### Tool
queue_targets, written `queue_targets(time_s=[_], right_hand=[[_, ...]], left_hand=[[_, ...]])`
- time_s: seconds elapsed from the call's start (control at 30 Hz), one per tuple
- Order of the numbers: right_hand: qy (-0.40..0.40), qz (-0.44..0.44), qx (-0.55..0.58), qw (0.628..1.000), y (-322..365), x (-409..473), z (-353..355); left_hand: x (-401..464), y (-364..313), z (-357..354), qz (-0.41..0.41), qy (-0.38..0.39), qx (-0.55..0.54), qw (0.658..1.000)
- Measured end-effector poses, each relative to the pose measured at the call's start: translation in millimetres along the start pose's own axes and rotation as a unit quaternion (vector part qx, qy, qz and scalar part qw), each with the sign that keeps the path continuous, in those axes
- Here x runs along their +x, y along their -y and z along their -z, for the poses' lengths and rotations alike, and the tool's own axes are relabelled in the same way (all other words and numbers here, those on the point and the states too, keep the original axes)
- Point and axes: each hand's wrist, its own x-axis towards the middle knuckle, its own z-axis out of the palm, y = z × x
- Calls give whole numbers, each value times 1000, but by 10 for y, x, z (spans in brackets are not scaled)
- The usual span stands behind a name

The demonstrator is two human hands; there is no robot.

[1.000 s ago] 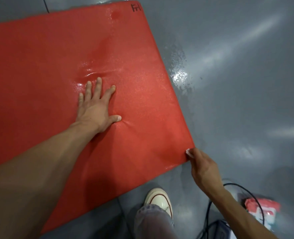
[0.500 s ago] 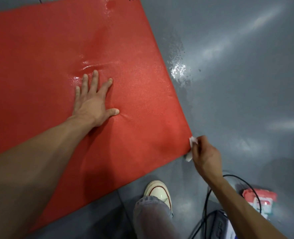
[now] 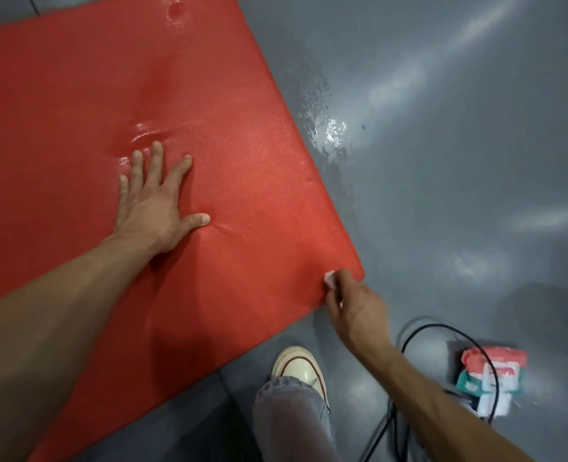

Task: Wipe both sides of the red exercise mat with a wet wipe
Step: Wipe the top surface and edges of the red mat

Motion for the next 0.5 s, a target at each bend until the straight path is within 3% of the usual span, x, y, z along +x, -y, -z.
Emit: queue_targets(time_s=[0.07,0.13,0.33,0.5], right_hand=[[58,127,10,990,306,-248,-196],[87,181,4,980,345,-329,-274],[-35,-60,-45,997,-149,5,24],[52,102,-14,993,340,-306,-296]], left_hand=[[1,7,-3,1,-1,2,1000],[10,10,-11,-2,-2,4,1000],[1,7,-16,-2,1,4,1000],[2,23,-1,-5,3,-1,1000]])
